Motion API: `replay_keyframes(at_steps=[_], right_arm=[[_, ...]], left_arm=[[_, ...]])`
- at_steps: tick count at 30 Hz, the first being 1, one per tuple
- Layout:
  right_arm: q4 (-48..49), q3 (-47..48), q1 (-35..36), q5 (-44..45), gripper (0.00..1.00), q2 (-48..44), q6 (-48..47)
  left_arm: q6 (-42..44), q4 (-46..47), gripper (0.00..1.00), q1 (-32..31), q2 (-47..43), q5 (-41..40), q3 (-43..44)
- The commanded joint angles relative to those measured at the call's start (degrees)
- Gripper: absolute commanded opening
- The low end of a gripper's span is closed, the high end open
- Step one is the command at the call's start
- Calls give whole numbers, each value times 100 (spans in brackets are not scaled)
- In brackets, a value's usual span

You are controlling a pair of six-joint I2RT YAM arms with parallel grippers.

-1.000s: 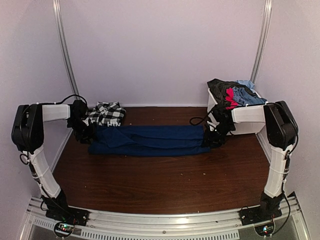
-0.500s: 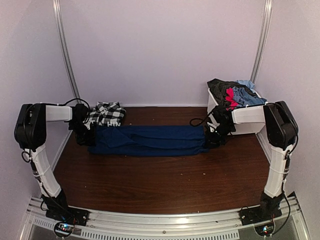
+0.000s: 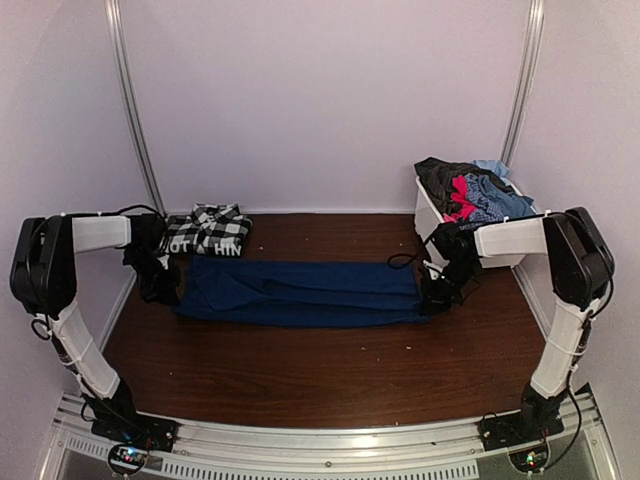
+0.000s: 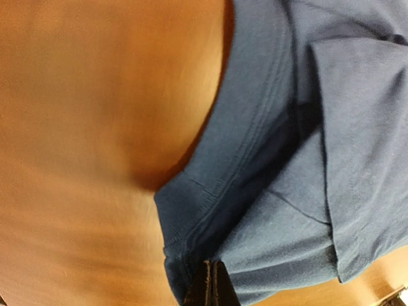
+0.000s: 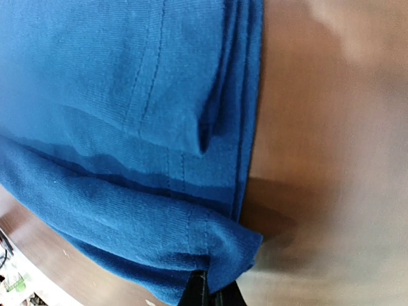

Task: Fold and stack the mixed laundry pile
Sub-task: Move the rectangle-folded T-shirt to the center of the board.

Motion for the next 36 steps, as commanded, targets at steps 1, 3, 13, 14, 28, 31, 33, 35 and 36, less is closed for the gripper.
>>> replay_keyframes(at_steps=[1, 3, 13, 14, 28, 31, 33, 35, 36], right_arm=[[-373, -432, 133, -16, 0, -310, -100], [-451, -551, 224, -87, 0, -335, -115], [-424, -1105, 407, -331, 1, -663, -125], [-452, -1051, 412, -378, 3, -647, -170], [-1339, -246, 306, -201, 53, -879, -688], [-1382, -137, 281, -148, 60, -947, -677], [-1322, -88, 282, -121, 60, -1072, -668], [-1261, -29, 277, -105, 60, -1124, -691], [-1231, 11, 281, -117, 60, -1126, -708]], left_arm=[[-92, -367, 0, 49, -193, -53, -387], [-88, -417, 0, 49, -267, -27, -533], [-135, -509, 0, 49, -967, 187, -1459], [-118, -495, 0, 49, -969, 254, -1478], [68, -654, 30, 49, -1437, 446, -1165], [-26, -513, 35, 49, -1466, 675, -1048], [-105, -365, 37, 49, -1498, 953, -1009], [-327, -214, 38, 49, -1575, 1158, -1031], [-426, -92, 38, 49, -1633, 1282, -1085]])
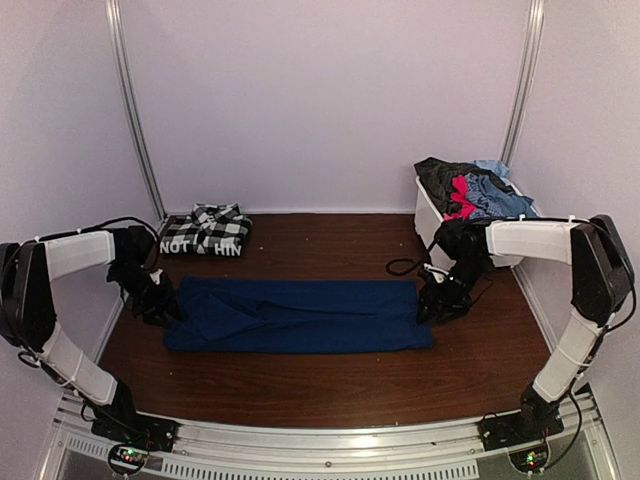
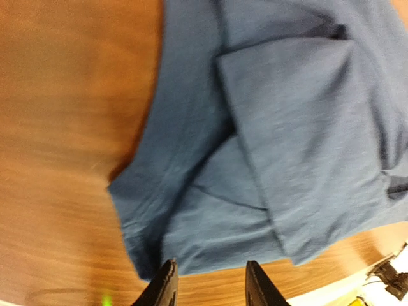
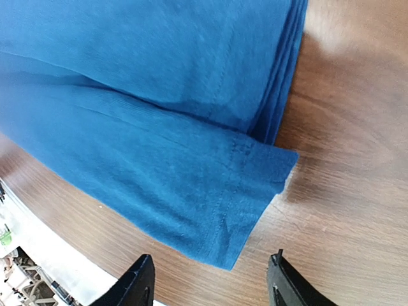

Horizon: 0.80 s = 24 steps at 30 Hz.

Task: Fold and stack the mixed laundry pile
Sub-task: Move the rectangle-folded T-shirt to the center of the board, then adjust the rectangle-folded T-shirt at the center of the board.

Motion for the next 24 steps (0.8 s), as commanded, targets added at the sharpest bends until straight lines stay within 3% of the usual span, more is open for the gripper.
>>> replay_keyframes(at_steps=[1, 13, 24], right_arm=[[14, 279, -29, 144, 59, -259, -115], [332, 953, -9, -214, 55, 88, -234], [174, 988, 9, -336, 52, 465, -515]], left_arm=[[-450, 548, 38, 42, -308, 654, 39], [-1394, 1411, 39, 42, -705, 1213, 162], [-1031, 514, 37, 42, -395, 233, -316]])
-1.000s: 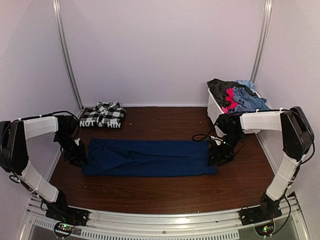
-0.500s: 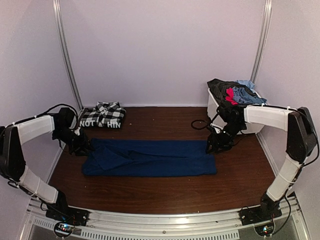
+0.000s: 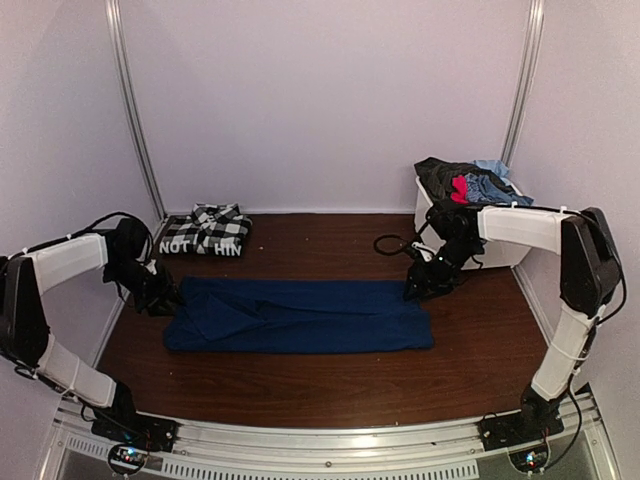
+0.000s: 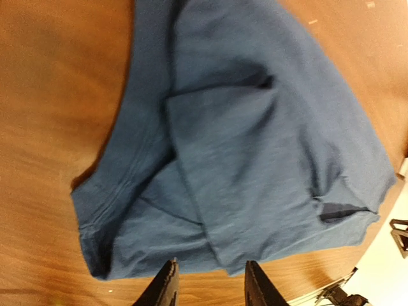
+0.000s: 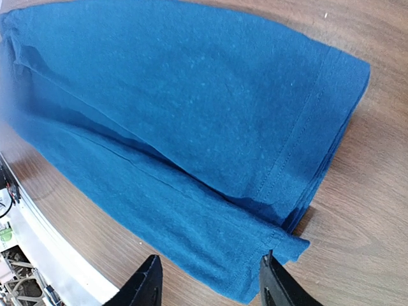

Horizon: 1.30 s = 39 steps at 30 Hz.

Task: Fold and stack the mixed laundry pile
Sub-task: Adjust the rectangle-folded T-shirt at the center of the board.

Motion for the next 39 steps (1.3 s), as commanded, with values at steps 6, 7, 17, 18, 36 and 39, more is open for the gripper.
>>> replay_keyframes(at_steps=[6, 7, 17, 18, 36, 39], right_arm=[[30, -428, 12, -109, 49, 115, -108], [40, -477, 7, -118, 49, 95, -91], [166, -413, 11, -229, 48, -114, 16], [170, -412, 17, -228, 47, -123, 14], [119, -496, 11, -45, 48, -232, -70], [156, -540, 13, -54, 48, -258, -29]], left_arm=[[604, -284, 35, 42, 602, -631, -49], [695, -259, 34, 42, 663, -566, 16], [563, 460, 36, -706, 294, 644, -546], [511, 529, 36, -860, 288, 674, -566], [265, 822, 41, -1174, 812, 480, -771], [348, 844, 40, -1216, 985, 430, -570]])
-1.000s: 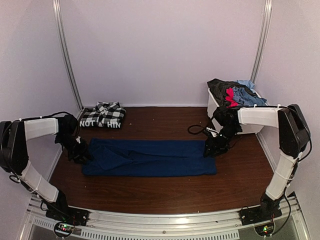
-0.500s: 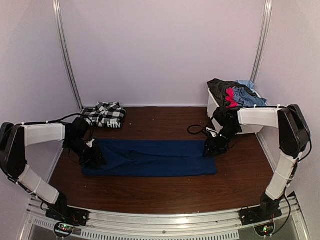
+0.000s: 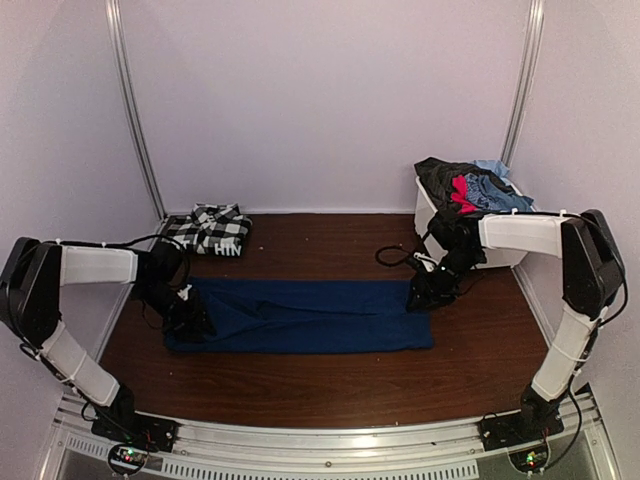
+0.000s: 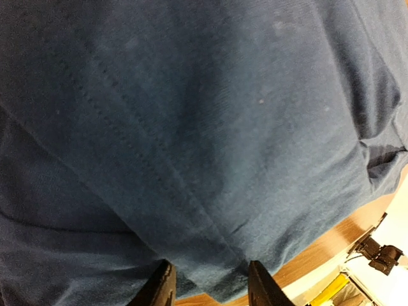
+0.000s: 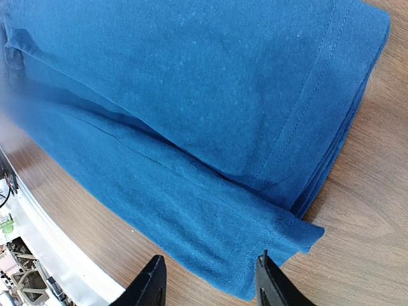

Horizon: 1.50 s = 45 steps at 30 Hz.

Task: Fold and stack the mixed laundry pile
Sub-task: Adjust the rectangle-folded T-shirt at the center of the board, then rotate the rectangle-folded T-shirt at the center of the board.

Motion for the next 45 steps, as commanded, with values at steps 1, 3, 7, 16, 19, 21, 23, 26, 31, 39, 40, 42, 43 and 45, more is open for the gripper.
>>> replay_keyframes(at_steps=[1, 3, 7, 16, 19, 21, 23, 26, 31, 39, 40, 42, 43, 45], right_arm=[[69, -70, 6, 83, 48, -213, 22], [57, -62, 8, 82, 47, -223, 16], [-4, -17, 2, 166, 48, -232, -20], [-17, 104, 4, 162, 47, -270, 49], [-27, 175, 4, 153, 47, -220, 41], [-35, 217, 4, 145, 47, -201, 38], [-29, 227, 4, 136, 47, -204, 38], [-49, 236, 3, 127, 47, -194, 21], [-50, 250, 4, 147, 48, -199, 22], [-1, 432, 4, 97, 48, -74, 80], [22, 522, 6, 82, 48, -38, 88], [105, 813, 6, -21, 48, 87, 125], [140, 1042, 12, -108, 48, 206, 161], [84, 1713, 55, -252, 48, 516, 201]], left_arm=[[71, 112, 38, -87, 260, -80, 234], [125, 108, 34, -108, 390, -75, 391], [144, 182, 14, -109, 544, -32, 619], [215, 569, 0, -140, 673, 326, 1420], [305, 595, 0, -221, 1057, 332, 1974], [358, 599, 0, -307, 1372, 299, 2327], [389, 600, 0, -387, 1650, 312, 2634], [576, 507, 15, -568, 1981, 194, 3045], [835, 186, 33, -619, 1912, -231, 3315], [754, 643, 41, -223, 1157, -285, 2968], [718, 665, 42, -135, 1116, -312, 2942], [674, 660, 42, 58, 1173, -223, 2903], [655, 664, 42, 152, 1212, -168, 2881], [686, 672, 42, 327, 1303, -77, 2888]])
